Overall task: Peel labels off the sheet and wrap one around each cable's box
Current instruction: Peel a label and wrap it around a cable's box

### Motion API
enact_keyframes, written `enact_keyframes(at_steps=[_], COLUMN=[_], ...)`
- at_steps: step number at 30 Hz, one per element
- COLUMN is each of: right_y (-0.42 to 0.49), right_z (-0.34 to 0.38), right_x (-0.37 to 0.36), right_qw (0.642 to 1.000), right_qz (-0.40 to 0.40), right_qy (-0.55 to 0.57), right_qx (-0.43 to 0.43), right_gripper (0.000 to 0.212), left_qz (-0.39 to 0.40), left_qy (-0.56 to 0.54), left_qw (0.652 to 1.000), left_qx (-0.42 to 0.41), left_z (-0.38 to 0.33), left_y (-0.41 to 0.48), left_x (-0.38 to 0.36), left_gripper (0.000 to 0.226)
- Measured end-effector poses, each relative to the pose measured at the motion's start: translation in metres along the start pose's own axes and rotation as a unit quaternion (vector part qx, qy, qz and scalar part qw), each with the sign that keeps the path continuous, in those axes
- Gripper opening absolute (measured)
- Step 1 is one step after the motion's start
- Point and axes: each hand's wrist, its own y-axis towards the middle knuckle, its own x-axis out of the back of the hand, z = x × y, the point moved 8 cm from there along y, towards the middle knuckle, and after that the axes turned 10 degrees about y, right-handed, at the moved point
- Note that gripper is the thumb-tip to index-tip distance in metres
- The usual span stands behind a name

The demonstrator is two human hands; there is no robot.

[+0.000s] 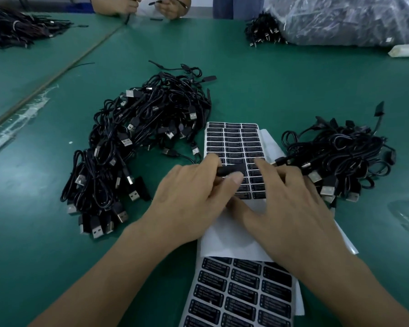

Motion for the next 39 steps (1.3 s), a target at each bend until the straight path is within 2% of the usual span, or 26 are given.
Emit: enact_keyframes(at_steps=[3,7,9,13,15,20,24,26,29,33,39], right_y=[0.003,0.009,0.011,0.015,0.017,0.017,0.018,0.019,0.019,0.019,0.018], right_z=[-0.003,-0.002,-0.003,-0.011,-0.014,-0.013,-0.009,-0.01,-0.012,-0.014,-0.01], right_x=[-0.003,0.006,0.011,0.011,0.008,0.006,0.002,0.0,-0.004,-0.004,-0.005], right_qw=[0.998,0.985,0.972,0.923,0.916,0.907,0.894,0.887,0.879,0.877,0.888], right_qz=[0.018,-0.023,-0.047,-0.039,-0.027,-0.006,0.0,0.001,0.002,0.018,0.076], right_qy=[0.057,0.168,0.23,0.381,0.397,0.42,0.449,0.461,0.475,0.478,0.453], right_qx=[0.001,0.016,0.012,-0.027,-0.038,-0.028,-0.016,-0.019,-0.028,-0.034,-0.026], right_gripper=[0.074,0.075,0.069,0.047,0.043,0.048,0.041,0.033,0.026,0.018,0.037], left_qz=[0.016,0.022,0.021,0.019,0.009,-0.037,-0.112,-0.081,-0.022,-0.012,-0.003], left_qy=[0.012,0.004,0.022,0.056,0.067,0.066,-0.014,-0.074,-0.129,-0.16,-0.174], left_qw=[1.0,0.999,0.999,0.997,0.996,0.996,0.993,0.993,0.991,0.986,0.983], left_qx=[0.0,0.037,0.041,0.046,0.05,0.052,0.039,0.031,0.033,0.045,0.055], left_z=[0.003,0.014,0.019,0.032,0.038,0.039,0.022,0.011,0.004,0.011,0.017], left_y=[0.002,0.004,0.004,0.007,0.008,0.007,0.0,-0.003,-0.004,-0.004,-0.004], left_x=[-0.003,-0.006,-0.005,0.0,0.004,0.015,0.031,0.025,0.011,0.004,0.0], left_gripper=[0.039,0.037,0.037,0.037,0.038,0.042,0.035,0.026,0.024,0.026,0.027])
